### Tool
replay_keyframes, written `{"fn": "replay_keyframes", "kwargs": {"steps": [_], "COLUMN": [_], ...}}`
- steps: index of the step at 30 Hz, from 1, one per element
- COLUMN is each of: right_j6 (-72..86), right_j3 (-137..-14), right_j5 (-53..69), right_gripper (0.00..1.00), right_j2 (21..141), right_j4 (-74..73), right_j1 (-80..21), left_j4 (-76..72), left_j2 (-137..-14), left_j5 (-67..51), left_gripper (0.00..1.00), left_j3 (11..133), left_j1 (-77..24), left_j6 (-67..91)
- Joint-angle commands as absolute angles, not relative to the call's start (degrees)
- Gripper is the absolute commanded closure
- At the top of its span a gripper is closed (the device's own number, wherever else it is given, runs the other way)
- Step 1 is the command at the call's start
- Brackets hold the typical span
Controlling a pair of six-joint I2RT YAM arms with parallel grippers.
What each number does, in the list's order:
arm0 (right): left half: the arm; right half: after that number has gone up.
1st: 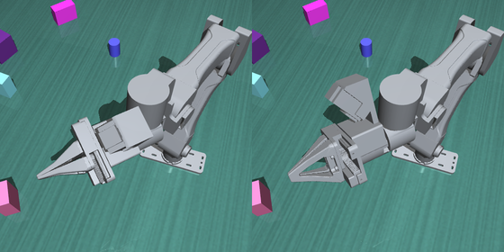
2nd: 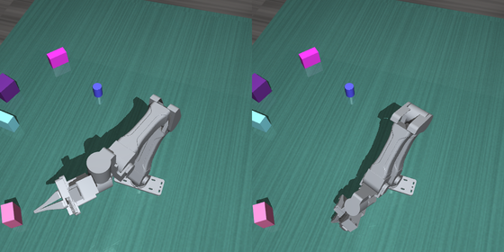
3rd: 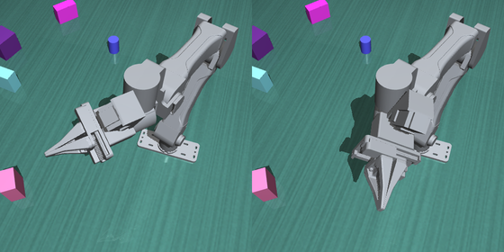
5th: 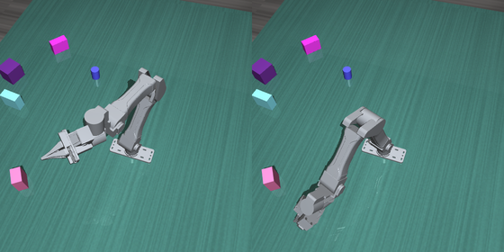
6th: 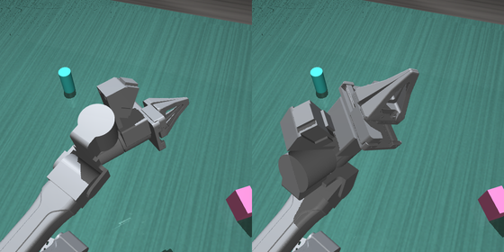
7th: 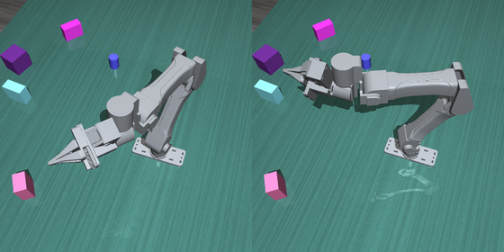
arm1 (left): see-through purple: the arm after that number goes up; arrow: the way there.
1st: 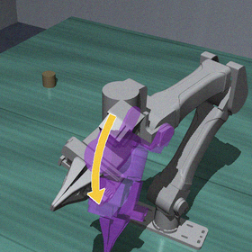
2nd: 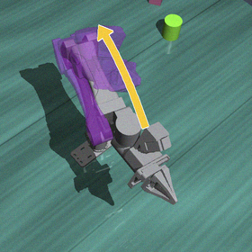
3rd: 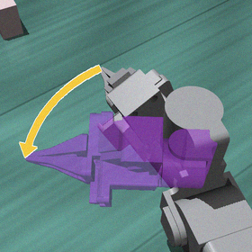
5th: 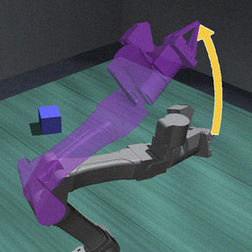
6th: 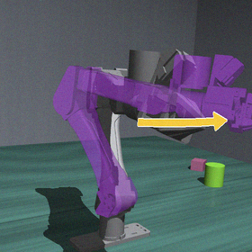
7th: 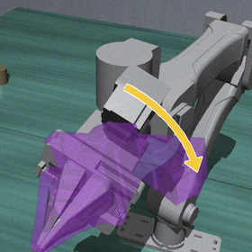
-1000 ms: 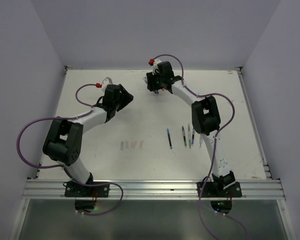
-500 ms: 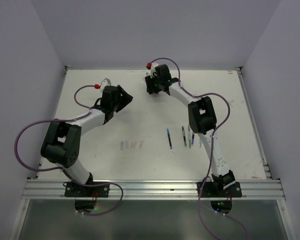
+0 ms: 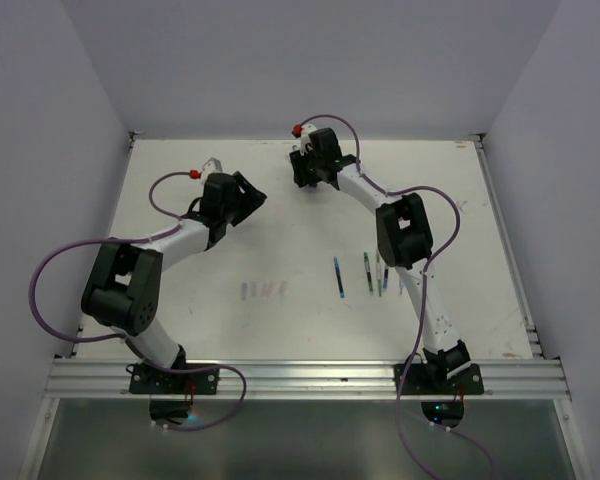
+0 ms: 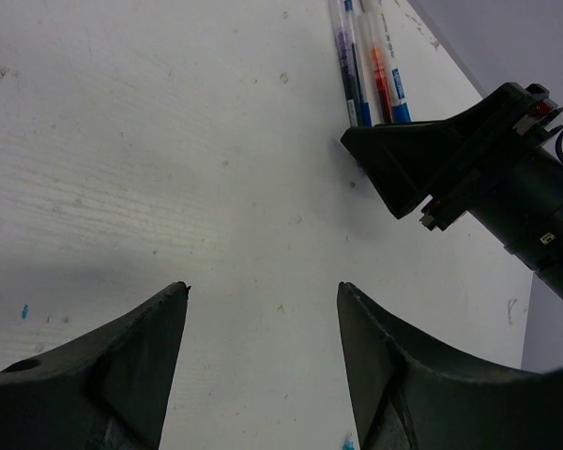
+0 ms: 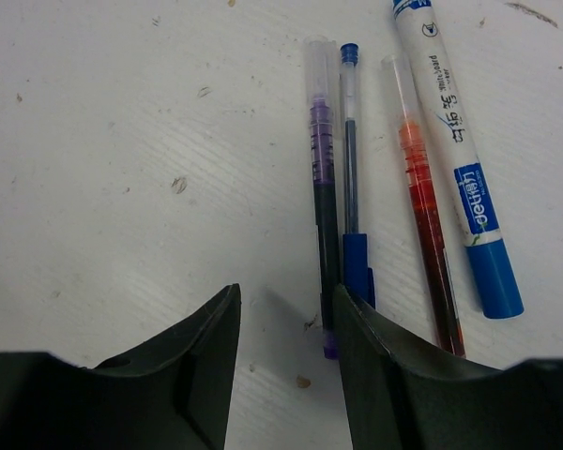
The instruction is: Open the pen caps
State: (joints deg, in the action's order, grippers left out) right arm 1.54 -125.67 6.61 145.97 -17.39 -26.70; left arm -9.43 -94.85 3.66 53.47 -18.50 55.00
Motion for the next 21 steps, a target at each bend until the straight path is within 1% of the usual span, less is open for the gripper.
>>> {"fn": "replay_keyframes", "kwargs": {"steps": [1, 11, 21], "right_j6": [0.4, 0.8, 2.3], "right_j3": [-128.2, -129.6, -128.9], "right_j5": [4.9, 6.7, 7.6], "right_gripper": [0.53, 0.53, 0.57], "right_j2": [146.5, 148.2, 149.3], "right_j4": [-17.4, -19.2, -20.2], "right_j1": [-27.0, -27.0, -27.0], "left_j4": [-11.8, -11.8, -11.7], "left_j2": [-93.5, -94.0, -94.0], "left_j5": [2.8, 1.8, 1.1], "left_gripper": [0.32, 0.32, 0.32], "left_j3": [52.9, 52.8, 52.6], "left_j1": [-17.8, -17.5, -17.1], "left_j6": [55.7, 56.0, 56.3]}}
